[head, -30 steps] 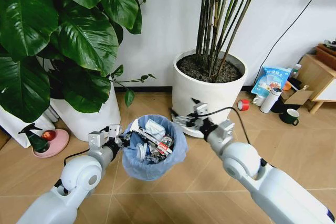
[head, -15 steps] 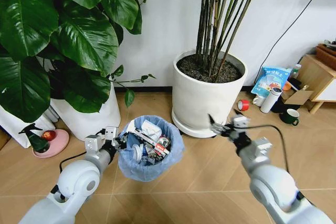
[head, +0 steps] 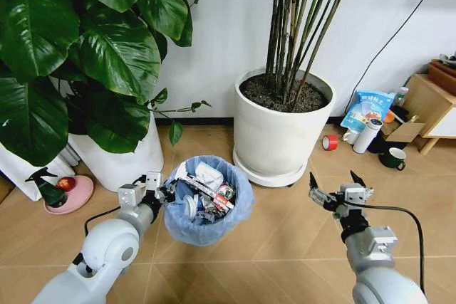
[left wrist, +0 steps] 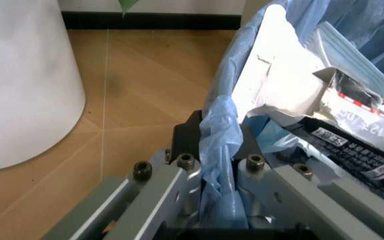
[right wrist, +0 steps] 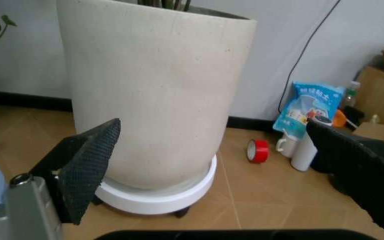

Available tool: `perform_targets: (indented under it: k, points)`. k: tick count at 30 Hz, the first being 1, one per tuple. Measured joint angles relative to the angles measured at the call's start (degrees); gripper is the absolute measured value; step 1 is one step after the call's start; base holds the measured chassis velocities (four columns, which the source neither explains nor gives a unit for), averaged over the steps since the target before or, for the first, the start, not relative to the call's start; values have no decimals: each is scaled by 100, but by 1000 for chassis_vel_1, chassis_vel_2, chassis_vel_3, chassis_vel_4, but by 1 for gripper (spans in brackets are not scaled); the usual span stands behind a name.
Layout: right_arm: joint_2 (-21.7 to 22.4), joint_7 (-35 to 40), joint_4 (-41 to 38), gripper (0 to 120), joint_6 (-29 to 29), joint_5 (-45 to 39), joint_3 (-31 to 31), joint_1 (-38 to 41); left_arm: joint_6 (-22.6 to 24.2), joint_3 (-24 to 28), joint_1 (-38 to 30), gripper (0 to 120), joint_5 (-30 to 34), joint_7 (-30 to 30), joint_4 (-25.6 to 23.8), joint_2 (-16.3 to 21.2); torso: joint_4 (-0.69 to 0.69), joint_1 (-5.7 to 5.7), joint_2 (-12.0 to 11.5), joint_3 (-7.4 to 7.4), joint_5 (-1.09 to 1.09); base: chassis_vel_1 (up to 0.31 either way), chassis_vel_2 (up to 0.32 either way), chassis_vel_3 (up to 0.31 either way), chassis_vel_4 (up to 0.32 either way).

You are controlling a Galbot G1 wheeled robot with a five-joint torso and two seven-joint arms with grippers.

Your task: Pick up the trash bin and place the garbage on the floor into it.

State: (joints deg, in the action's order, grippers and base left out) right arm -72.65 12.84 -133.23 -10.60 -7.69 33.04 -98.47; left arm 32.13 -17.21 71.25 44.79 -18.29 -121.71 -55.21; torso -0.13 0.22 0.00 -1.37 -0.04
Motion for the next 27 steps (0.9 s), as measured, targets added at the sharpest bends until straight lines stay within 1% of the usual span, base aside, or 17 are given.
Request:
perform_targets:
  k: [6, 27]
  points:
    - [-62, 11, -68, 100, 49, 58, 27, -140, -29, -27, 120, 1, -39, 4, -92, -11, 0, 0, 0, 0, -1, 86, -68, -82, 60]
    - [-14, 32, -97, 100, 149, 62, 26, -196, -86, -45, 232, 1, -126, 6, -137, -98, 1, 0, 0, 0, 0, 143, -90, -144, 93]
